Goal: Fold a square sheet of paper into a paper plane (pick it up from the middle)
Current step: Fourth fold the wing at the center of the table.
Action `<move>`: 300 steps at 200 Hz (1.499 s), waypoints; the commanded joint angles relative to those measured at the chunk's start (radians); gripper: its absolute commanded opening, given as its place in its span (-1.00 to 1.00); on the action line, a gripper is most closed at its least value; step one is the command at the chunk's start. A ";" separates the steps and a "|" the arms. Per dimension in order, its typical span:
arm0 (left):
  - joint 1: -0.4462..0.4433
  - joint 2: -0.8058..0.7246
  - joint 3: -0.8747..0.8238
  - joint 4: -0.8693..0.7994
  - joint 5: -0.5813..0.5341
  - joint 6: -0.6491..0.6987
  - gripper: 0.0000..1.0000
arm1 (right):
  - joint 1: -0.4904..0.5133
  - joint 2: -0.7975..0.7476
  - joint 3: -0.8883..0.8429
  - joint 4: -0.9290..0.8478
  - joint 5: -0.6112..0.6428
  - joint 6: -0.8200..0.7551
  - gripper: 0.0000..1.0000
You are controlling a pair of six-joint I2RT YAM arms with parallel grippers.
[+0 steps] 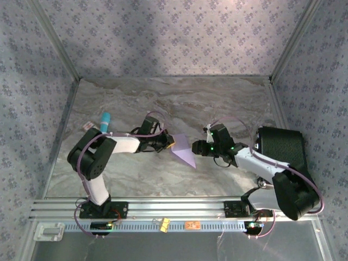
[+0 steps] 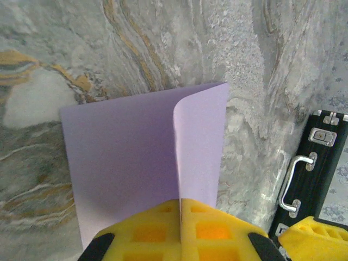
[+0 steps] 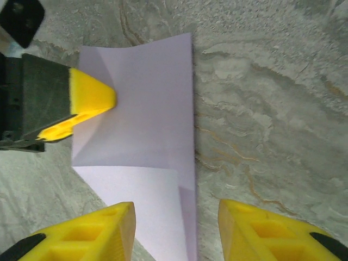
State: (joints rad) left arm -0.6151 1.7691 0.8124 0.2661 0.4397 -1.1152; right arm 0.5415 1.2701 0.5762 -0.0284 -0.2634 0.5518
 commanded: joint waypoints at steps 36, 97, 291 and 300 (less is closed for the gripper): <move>0.007 -0.066 0.002 -0.062 -0.043 0.035 -0.81 | 0.105 -0.057 -0.032 0.043 0.171 -0.163 -0.09; 0.006 -0.039 0.025 -0.017 0.027 0.025 -0.57 | 0.326 -0.050 -0.130 0.251 0.389 -0.517 -0.09; 0.006 -0.056 0.024 -0.012 0.038 0.008 -0.74 | 0.473 0.192 -0.098 0.340 0.664 -0.612 -0.47; 0.006 -0.056 0.026 -0.012 0.039 0.007 -0.74 | 0.474 0.196 -0.099 0.338 0.664 -0.609 -0.47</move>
State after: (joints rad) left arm -0.6151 1.7222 0.8165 0.2382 0.4599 -1.1084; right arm 1.0088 1.4551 0.4652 0.2970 0.3786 -0.0822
